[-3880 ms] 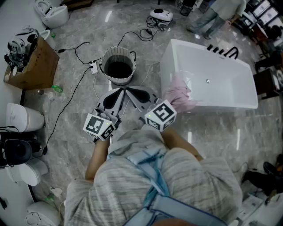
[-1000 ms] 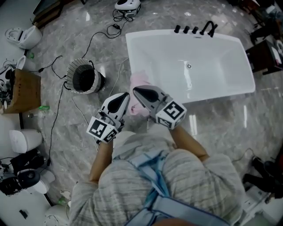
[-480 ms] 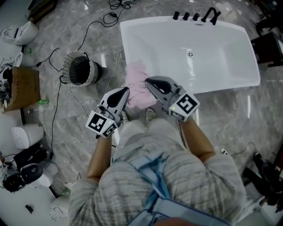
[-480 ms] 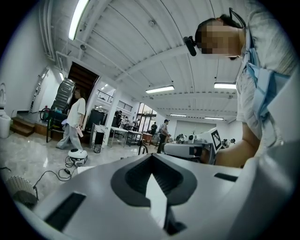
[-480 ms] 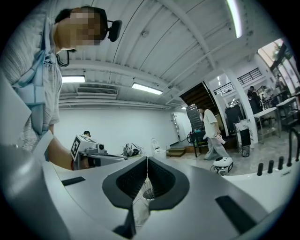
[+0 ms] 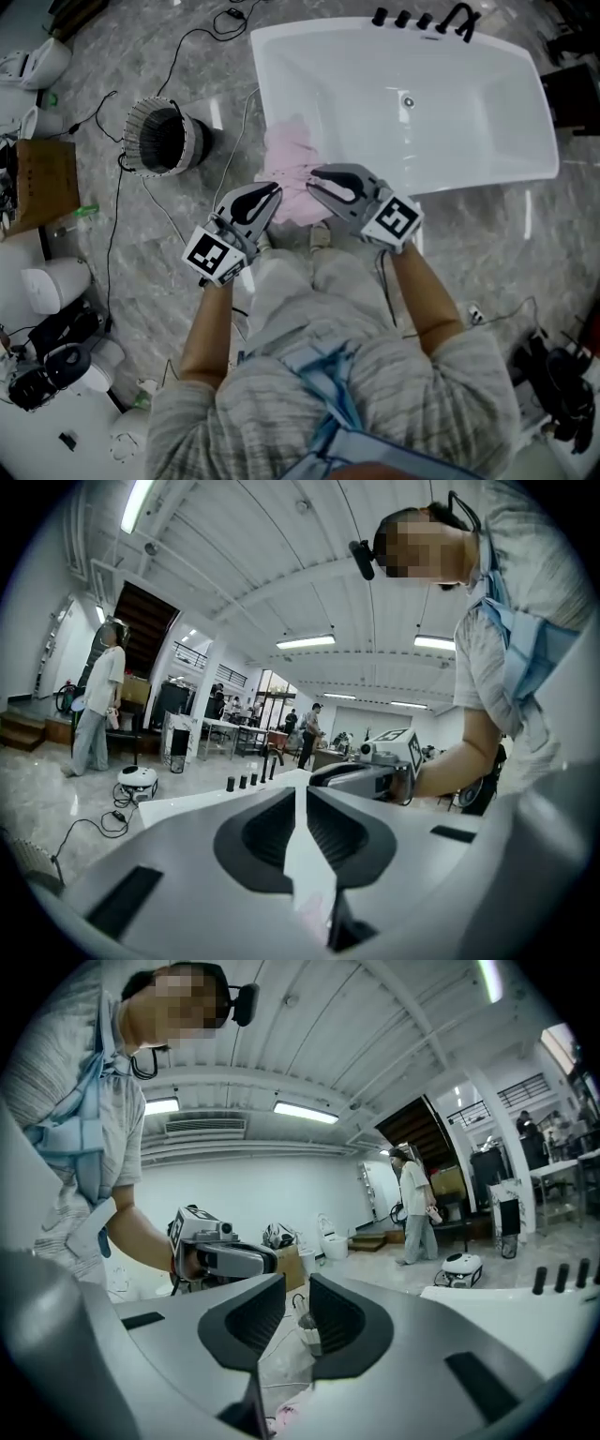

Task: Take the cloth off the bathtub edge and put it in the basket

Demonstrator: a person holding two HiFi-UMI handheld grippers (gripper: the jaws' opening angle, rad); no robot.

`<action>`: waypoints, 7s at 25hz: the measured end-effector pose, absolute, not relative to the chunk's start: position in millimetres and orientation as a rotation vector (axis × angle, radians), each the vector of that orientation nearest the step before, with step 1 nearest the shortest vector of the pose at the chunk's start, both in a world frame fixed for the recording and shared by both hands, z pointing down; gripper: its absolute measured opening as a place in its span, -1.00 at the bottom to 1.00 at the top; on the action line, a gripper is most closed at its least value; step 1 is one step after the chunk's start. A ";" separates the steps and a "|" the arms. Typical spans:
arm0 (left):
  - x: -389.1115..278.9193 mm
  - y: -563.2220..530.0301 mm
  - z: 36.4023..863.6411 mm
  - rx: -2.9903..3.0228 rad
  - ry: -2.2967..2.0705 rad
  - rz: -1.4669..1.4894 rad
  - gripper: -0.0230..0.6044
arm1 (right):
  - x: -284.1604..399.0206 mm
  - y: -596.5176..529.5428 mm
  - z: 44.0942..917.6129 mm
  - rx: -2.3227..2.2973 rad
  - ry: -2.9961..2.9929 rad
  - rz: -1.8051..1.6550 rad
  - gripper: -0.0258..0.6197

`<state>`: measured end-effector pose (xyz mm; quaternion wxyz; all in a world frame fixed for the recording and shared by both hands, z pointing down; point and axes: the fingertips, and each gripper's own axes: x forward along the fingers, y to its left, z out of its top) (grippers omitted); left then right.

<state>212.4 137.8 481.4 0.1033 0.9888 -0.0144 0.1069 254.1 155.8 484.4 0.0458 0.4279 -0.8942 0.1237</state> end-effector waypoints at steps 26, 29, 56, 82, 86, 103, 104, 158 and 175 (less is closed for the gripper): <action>196.1 130.0 693.6 2.802 0.314 1.121 0.72 | 229.2 157.7 687.2 0.669 -2.275 0.479 0.50; 190.6 127.8 717.8 2.774 0.351 1.225 0.73 | 234.2 153.8 714.5 0.616 -2.188 0.418 0.56; 162.9 110.3 900.1 2.584 0.313 1.884 0.85 | 234.2 147.0 892.1 0.391 -1.793 0.259 0.56; 167.6 119.6 915.6 2.378 0.519 1.858 0.49 | 216.7 145.6 914.4 0.068 -1.721 0.329 0.13; 164.1 128.6 909.9 2.338 0.463 1.823 0.22 | 215.6 153.8 909.7 0.095 -1.712 0.341 -0.13; 152.9 183.2 860.3 2.244 0.371 1.612 -0.39 | 206.1 194.0 854.7 0.390 -1.779 0.633 -0.58; 152.8 184.8 855.5 2.241 0.373 1.606 -0.39 | 205.4 195.4 849.4 0.391 -1.776 0.638 -0.58; -20.5 80.0 611.0 2.463 0.119 1.428 -0.41 | 23.8 94.2 613.6 0.342 -1.895 0.386 -0.59; -107.9 -0.9 589.5 2.506 0.020 1.365 -0.41 | -63.5 9.6 594.9 0.309 -1.893 0.288 -0.59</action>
